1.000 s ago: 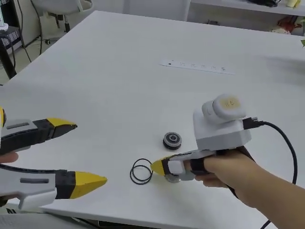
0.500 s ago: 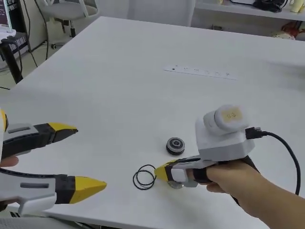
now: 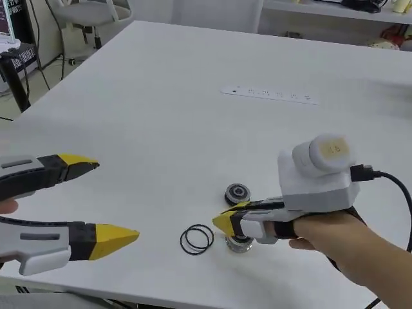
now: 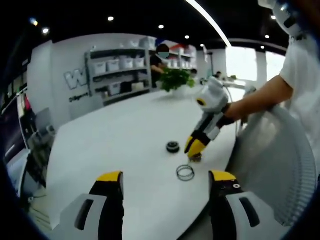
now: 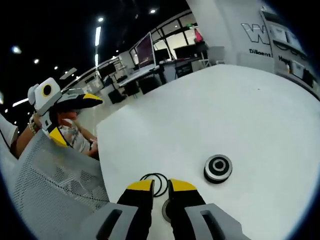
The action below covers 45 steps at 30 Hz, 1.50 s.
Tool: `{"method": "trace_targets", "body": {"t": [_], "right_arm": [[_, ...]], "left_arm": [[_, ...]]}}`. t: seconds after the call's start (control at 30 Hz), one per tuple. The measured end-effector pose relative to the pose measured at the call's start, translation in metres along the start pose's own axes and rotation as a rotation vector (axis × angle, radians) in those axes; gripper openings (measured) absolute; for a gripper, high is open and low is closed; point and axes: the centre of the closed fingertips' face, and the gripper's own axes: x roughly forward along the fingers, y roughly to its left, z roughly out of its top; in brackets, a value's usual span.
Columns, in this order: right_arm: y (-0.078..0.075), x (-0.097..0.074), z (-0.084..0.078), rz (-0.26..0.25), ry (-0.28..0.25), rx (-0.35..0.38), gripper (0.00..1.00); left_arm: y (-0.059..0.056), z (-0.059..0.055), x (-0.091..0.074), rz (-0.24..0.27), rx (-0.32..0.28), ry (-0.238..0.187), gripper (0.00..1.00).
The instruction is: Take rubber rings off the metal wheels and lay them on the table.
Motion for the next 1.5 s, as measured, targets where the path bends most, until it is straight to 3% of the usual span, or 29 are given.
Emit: {"method": "trace_targets", "body": {"t": [0.17,0.37,0.6,0.77,0.93,1.07,1.2,1.4,1.5], "right_arm": [[0.012,-0.004,0.003,0.043,0.006,-0.132,0.13],[0.012,-0.012,0.015,0.035,-0.016,-0.192,0.18],[0.005,-0.032,0.049,0.009,-0.116,-0.247,0.25],[-0.003,-0.042,0.058,-0.012,-0.137,-0.290,0.29],[-0.018,-0.054,0.077,-0.033,-0.218,-0.215,0.30],[-0.037,-0.063,0.084,-0.082,-0.238,-0.212,0.31],[-0.056,-0.071,0.089,-0.123,-0.291,-0.156,0.31],[-0.078,-0.083,0.085,-0.156,-0.394,-0.015,0.29],[-0.082,-0.083,0.078,-0.159,-0.371,-0.017,0.29]], "left_arm": [[0.004,0.003,-0.001,0.006,0.007,-0.004,0.70],[0.010,0.016,-0.003,0.002,0.027,-0.018,0.70],[0.019,0.039,-0.001,-0.008,0.064,-0.051,0.71],[0.020,0.052,0.002,-0.029,0.106,-0.054,0.71],[0.022,0.065,0.008,-0.062,0.161,-0.038,0.71],[0.025,0.085,0.015,-0.080,0.196,-0.062,0.71],[0.028,0.102,0.028,-0.088,0.227,-0.076,0.70],[0.028,0.124,0.058,-0.112,0.272,-0.093,0.66],[0.024,0.132,0.071,-0.136,0.280,-0.119,0.65]]}}
